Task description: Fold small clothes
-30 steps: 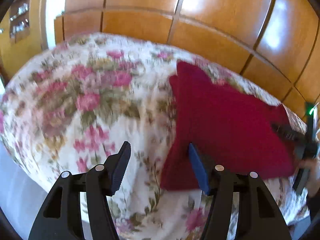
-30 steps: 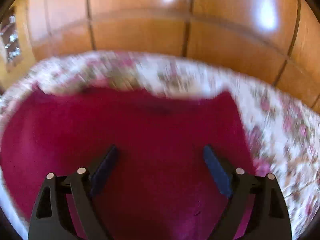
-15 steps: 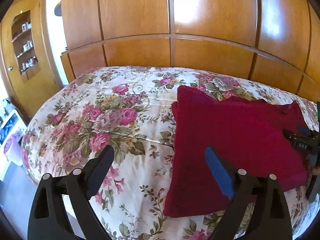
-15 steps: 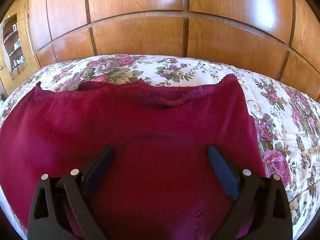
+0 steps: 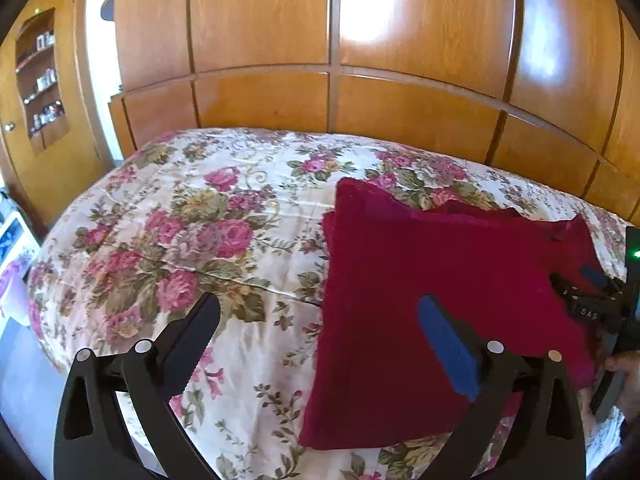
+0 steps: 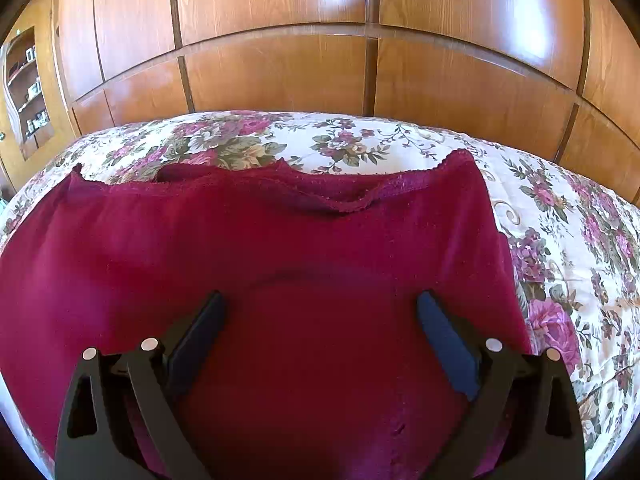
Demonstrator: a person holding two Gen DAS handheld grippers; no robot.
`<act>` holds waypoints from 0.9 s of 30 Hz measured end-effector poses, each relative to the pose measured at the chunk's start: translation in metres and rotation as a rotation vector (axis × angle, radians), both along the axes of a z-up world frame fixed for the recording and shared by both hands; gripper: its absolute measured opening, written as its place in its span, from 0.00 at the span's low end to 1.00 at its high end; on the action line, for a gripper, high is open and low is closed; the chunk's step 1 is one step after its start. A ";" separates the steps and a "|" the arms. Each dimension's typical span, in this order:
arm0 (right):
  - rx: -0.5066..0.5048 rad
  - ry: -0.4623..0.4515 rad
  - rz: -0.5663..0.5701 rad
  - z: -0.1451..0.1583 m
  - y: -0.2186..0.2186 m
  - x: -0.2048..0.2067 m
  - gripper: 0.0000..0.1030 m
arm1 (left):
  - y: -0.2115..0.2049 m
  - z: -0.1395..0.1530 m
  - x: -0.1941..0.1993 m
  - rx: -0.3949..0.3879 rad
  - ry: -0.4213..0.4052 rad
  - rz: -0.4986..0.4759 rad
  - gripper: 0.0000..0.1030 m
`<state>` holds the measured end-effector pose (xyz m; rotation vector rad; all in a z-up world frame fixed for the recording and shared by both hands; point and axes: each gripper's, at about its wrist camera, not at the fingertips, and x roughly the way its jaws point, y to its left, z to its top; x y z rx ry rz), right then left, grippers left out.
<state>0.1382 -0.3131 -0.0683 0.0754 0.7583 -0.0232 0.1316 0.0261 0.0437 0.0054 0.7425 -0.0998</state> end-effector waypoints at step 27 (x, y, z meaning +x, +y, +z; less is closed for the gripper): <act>0.001 -0.011 -0.001 0.001 -0.001 0.000 0.94 | 0.021 -0.033 0.142 -0.321 0.209 -0.075 0.07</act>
